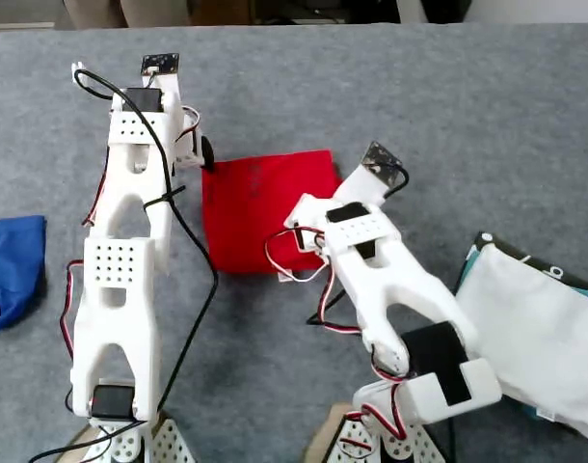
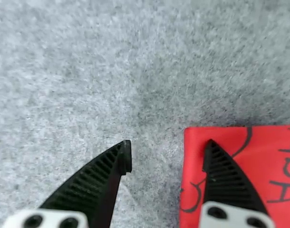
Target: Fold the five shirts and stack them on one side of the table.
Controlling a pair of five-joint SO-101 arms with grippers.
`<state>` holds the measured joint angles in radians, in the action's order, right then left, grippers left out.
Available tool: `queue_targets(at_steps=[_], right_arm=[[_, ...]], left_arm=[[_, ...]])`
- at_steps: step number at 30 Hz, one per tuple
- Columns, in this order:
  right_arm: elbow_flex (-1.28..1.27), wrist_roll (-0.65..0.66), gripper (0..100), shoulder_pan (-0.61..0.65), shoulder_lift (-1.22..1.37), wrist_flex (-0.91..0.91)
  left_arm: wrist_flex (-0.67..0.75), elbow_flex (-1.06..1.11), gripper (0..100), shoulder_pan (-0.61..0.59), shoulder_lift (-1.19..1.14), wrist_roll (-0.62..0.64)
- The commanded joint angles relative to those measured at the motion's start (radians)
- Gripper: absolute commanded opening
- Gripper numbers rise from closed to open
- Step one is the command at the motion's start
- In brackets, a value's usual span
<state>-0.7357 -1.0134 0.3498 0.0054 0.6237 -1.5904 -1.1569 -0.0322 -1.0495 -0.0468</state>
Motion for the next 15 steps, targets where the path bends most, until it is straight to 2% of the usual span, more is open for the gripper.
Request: queue_targets(at_steps=[1, 5, 7, 15], right_arm=[[0.008, 0.000, 28.3, -0.031, 0.007, -0.012], [0.008, 0.003, 14.7, -0.033, 0.007, -0.012], [0.013, 0.038, 10.8, -0.033, 0.007, -0.014], [0.030, 0.071, 10.7, -0.044, 0.007, -0.011]], left_arm=[[0.017, -0.012, 25, -0.009, 0.012, -0.005], [0.017, -0.012, 25, -0.009, 0.012, -0.008], [0.017, -0.012, 25, -0.009, 0.012, -0.008], [0.017, -0.012, 25, -0.009, 0.012, -0.008]])
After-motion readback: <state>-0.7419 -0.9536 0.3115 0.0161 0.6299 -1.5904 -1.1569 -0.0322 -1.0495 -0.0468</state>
